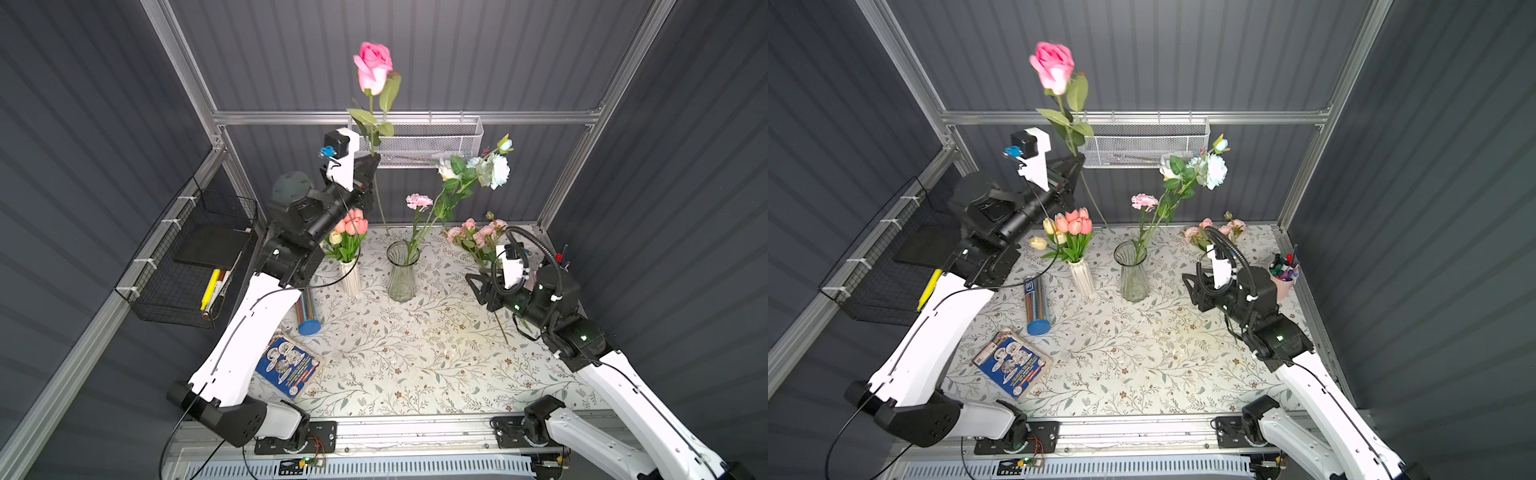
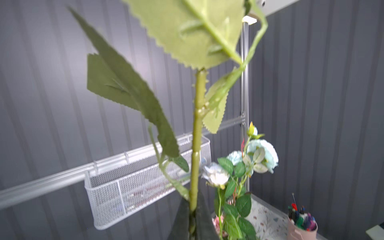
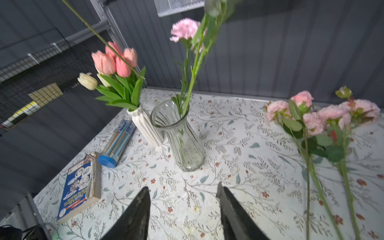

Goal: Pick out pink flowers from the vase
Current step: Pick up the flower from the vase, then place the flower at the center of the board.

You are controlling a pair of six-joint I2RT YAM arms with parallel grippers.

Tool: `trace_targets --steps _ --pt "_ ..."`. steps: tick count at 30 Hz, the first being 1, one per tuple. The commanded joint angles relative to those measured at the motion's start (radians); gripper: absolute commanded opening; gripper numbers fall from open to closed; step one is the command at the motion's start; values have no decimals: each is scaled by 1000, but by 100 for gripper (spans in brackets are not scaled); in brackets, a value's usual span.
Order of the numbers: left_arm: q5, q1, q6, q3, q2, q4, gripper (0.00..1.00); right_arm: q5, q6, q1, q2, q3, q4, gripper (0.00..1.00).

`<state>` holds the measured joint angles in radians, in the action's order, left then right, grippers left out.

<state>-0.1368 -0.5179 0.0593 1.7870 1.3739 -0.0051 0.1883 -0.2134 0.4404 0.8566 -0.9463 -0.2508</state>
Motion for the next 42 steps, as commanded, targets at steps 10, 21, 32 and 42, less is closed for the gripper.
trace_targets --steps 10,21,32,42 --pt "-236 1 -276 -207 -169 240 0 377 108 23 21 -148 156 60" --pt "-489 -52 -426 -518 -180 582 0 406 189 117 190 -326 111 68" --pt "-525 -142 -447 -589 -136 678 0 290 277 196 314 -378 107 68" --pt "-520 -152 -448 -630 -127 689 0 329 266 209 352 -382 143 50"
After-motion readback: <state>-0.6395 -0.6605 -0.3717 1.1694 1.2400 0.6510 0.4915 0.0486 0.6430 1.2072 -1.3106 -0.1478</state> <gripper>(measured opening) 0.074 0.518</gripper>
